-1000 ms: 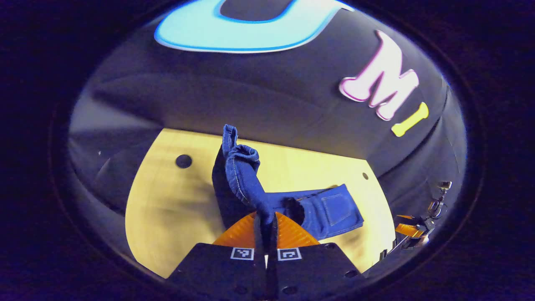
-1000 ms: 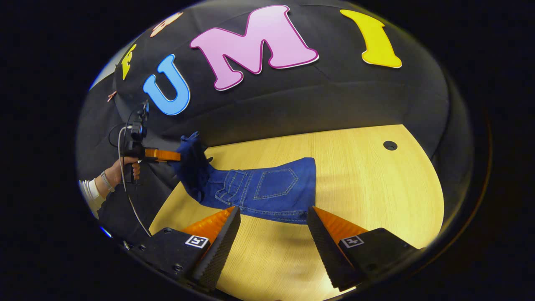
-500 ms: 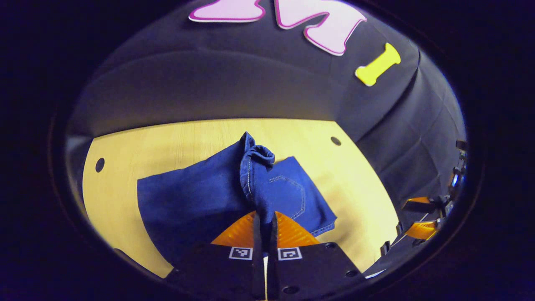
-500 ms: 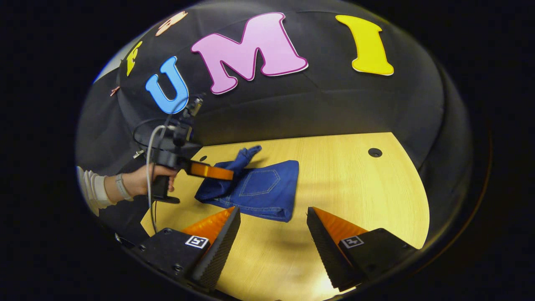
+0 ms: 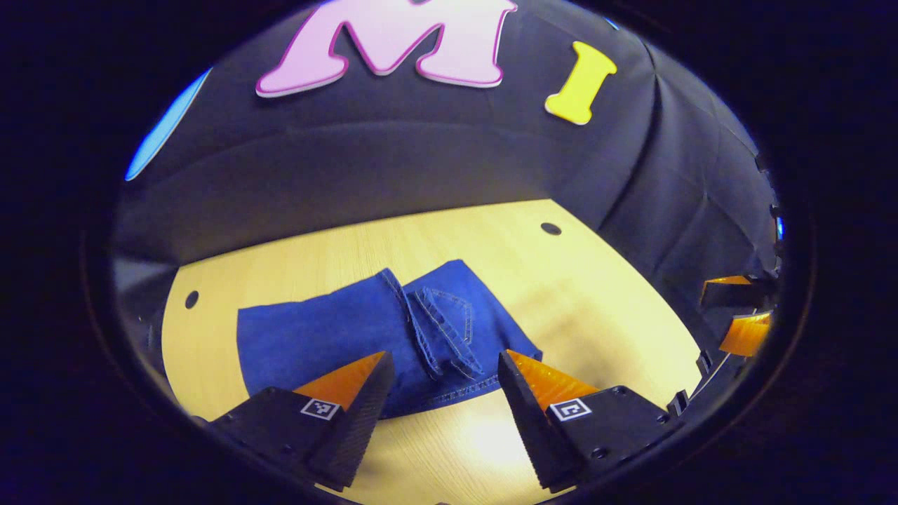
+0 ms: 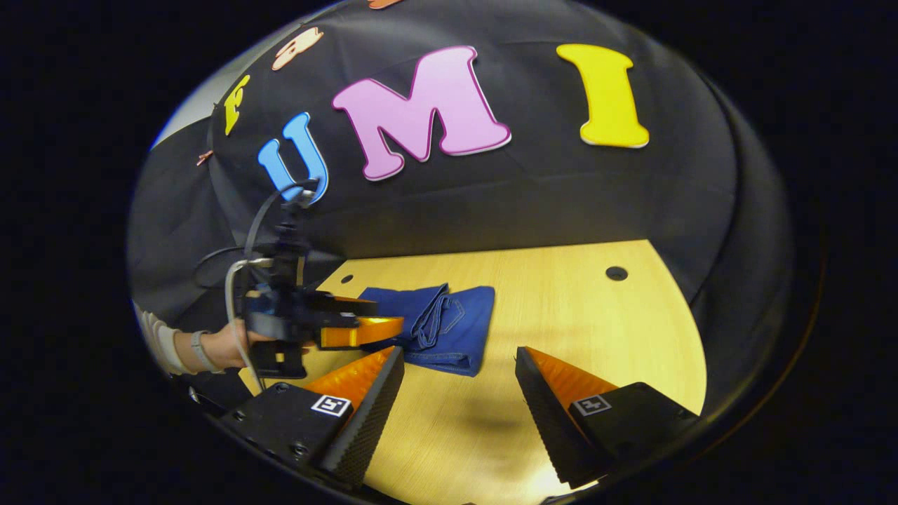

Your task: Grasp the waist and the cuffs of the jeans and fold them to make the two legs overlap; first hold the waist and fold one-third of the jeans toward the cuffs, then hold the cuffs and fold the remaining one-third in the same direction to finish folding.

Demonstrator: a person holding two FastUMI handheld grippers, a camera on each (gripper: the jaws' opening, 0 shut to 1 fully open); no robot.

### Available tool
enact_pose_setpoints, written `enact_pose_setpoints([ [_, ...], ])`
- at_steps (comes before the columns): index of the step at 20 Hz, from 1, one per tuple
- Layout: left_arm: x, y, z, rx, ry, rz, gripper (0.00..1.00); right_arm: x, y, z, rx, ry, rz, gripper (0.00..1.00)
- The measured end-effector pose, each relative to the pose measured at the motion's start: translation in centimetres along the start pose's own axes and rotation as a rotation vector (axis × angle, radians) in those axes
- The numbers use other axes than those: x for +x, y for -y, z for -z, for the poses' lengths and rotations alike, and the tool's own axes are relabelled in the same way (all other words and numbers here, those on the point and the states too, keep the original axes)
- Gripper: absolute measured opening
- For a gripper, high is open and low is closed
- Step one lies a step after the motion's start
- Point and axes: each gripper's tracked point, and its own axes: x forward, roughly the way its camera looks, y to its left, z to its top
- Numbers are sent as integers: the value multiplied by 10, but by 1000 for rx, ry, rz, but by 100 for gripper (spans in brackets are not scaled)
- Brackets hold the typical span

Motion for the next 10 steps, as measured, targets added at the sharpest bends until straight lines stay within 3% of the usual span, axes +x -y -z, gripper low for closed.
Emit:
enact_pose_setpoints([
  [5,-143,47,-2,57,207,-16,95,-89,-25,-38,-92,190,102,98],
  [10,-267,90,33,-39,323,-71,96,-185,-65,-71,-151,364,146,98],
])
